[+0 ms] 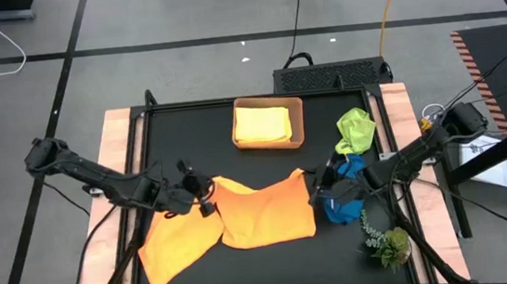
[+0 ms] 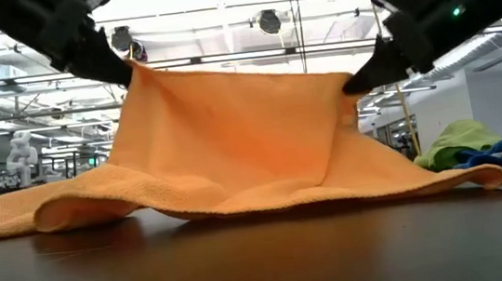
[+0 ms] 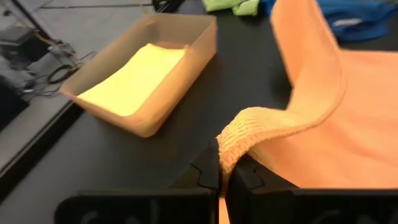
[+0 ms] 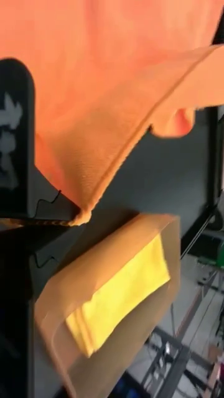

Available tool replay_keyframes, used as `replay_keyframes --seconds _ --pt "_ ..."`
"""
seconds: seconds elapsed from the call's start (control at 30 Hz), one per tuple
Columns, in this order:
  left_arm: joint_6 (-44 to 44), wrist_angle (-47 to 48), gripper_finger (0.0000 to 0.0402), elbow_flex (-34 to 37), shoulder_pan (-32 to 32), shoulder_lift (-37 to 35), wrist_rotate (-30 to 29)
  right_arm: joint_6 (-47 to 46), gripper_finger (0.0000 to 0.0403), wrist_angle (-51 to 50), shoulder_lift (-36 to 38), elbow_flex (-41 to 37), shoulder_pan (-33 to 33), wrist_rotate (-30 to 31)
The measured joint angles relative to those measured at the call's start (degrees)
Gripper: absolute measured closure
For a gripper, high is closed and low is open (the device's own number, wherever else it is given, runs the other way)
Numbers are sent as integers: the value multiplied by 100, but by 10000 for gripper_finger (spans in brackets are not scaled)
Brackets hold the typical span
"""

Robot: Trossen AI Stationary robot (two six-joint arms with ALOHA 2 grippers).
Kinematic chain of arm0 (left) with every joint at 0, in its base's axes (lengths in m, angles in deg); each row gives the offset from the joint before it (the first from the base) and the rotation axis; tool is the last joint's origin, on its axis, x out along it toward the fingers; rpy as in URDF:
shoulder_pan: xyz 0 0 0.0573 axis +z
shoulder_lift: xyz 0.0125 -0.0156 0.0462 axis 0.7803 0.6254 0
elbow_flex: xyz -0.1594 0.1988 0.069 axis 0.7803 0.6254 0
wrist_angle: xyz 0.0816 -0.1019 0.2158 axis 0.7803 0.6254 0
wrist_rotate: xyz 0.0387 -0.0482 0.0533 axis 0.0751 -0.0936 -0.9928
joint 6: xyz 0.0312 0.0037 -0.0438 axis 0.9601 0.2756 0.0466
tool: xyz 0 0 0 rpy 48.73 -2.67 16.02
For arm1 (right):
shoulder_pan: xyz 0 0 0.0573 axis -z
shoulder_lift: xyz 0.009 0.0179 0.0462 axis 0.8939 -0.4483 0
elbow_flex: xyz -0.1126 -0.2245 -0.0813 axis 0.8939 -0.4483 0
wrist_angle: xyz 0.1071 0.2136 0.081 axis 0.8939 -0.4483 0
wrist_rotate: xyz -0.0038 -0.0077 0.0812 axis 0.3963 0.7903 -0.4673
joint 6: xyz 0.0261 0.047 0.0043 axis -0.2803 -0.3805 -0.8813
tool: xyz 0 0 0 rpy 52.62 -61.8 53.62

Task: Fold microfiber towels
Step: Fold the right orange towel

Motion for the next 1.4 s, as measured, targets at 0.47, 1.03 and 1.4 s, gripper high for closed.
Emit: replay_keyframes --seconds 0.47,1.03,1.4 --pt "-538 1248 397 0 872 -2 241 -81 403 -794 197 0 453 -147" --pt "787 -1076 397 0 833 -45 1936 322 403 -871 1487 0 166 -243" --pt "491 -1557 397 -1277 -948 -125 1987 992 403 595 2065 0 -1005 -1659"
